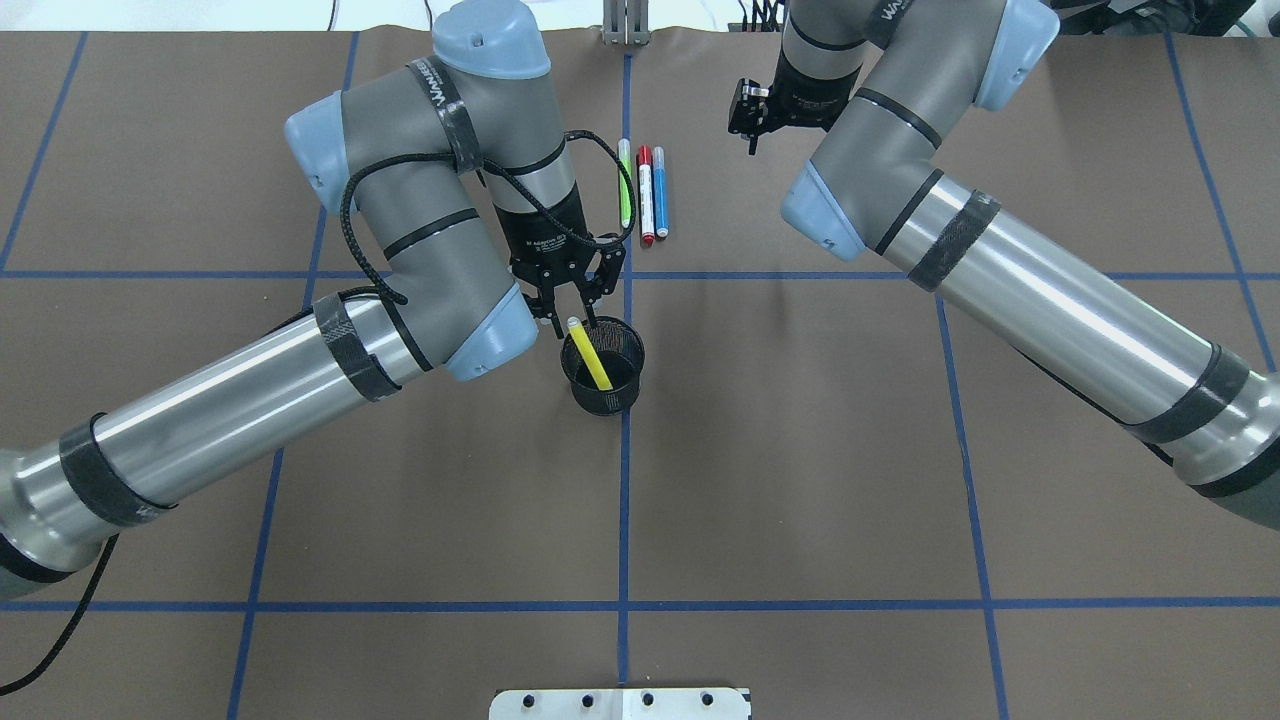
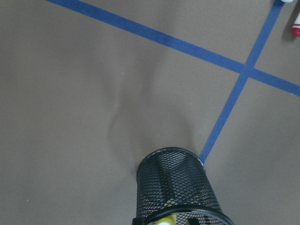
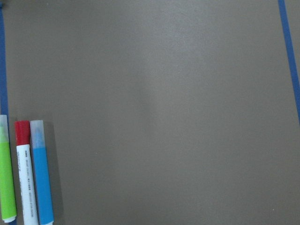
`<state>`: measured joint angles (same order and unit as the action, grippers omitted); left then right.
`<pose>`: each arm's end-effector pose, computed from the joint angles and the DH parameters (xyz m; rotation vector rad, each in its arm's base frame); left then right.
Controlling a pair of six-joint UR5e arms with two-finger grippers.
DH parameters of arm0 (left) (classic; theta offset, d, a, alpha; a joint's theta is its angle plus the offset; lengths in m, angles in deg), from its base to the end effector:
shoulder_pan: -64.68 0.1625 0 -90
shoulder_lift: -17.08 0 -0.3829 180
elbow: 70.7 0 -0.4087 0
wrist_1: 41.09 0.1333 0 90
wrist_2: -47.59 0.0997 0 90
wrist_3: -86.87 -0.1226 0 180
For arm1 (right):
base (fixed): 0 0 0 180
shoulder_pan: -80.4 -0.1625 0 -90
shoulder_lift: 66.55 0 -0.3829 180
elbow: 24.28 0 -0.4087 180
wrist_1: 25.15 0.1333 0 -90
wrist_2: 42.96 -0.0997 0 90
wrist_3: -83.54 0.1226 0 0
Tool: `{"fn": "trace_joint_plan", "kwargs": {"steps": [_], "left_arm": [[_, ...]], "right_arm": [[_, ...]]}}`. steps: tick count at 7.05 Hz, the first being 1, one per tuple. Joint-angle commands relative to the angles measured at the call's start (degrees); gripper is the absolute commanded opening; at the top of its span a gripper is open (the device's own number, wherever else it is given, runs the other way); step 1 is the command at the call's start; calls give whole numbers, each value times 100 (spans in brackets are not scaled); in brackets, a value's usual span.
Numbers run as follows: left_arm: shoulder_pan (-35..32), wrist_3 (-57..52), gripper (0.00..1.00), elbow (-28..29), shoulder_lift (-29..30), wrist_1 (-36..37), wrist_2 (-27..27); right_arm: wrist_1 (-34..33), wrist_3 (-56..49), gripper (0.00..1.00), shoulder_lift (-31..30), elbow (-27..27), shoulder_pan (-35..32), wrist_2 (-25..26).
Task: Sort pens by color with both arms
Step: 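Lower the left gripper into the cup and close on the yellow highlighter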
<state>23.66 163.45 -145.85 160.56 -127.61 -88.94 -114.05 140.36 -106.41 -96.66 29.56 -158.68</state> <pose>0.5421 -0.5303 0.1468 -0.4336 0.8734 -0.1941 -0.4322 -0.6575 0.2250 0.0622 -0.7206 0.1630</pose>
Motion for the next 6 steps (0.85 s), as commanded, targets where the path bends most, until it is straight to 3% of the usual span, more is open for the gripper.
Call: {"fn": "trace_joint_plan", "kwargs": {"steps": [1,3,6], "left_arm": [[-3,23,22,0,-4,30,3],[6,24,1,-201,-39,65,134],[6,15,0,-1280,-136,1151,380]], "right_arm": [[5,-4,100,-13,-4,4,5],[-4,-109,100,-30,-4,-5,5],[-4,-100,100,-21,-4,-5,5]]}}
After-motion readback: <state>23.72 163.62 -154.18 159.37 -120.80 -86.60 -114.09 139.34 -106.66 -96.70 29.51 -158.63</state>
